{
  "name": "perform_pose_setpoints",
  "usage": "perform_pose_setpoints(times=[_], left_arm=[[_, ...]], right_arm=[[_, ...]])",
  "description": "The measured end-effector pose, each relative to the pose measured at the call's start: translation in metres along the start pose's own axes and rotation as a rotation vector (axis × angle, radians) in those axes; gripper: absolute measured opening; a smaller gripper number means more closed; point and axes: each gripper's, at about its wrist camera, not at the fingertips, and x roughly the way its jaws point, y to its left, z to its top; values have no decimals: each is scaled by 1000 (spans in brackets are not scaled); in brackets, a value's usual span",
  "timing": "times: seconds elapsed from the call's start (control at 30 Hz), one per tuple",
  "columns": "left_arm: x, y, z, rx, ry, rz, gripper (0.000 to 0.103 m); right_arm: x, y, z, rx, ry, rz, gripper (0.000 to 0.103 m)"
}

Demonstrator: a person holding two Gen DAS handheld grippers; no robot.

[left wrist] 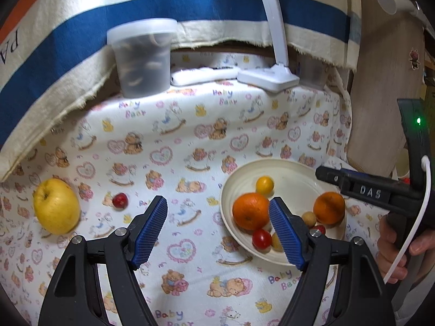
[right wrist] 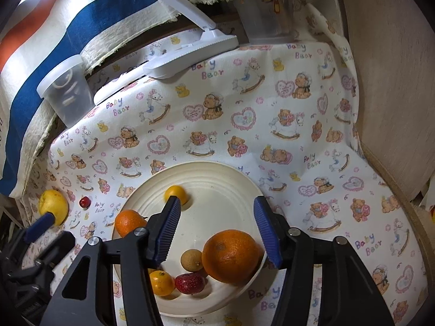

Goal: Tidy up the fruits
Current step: 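Move both open grippers back toward the yellow apple and small red fruit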

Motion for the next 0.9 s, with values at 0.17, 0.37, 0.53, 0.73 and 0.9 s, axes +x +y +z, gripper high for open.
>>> perform_pose_setpoints(times=[0.17,0.37,0.53,0.73,0.9], left_arm=[[-2,11,-1,35,3,52,76],[-35,48,-2,-15,-70,101,82],[-58,76,-9,-84,-126,107,83],[-63,100,-19,-117,-166,136,85],[-59,117,-23,-128,-133,196,85]], right_arm=[[-2,4,0,-8,6,26,58],[-11,13,-2,-41,-30,20,62],[-10,20,-5,-68,-37,8,62],[-8,24,-8,-86,-43,-6,62],[-13,36,-12,-131,-60,2,62]])
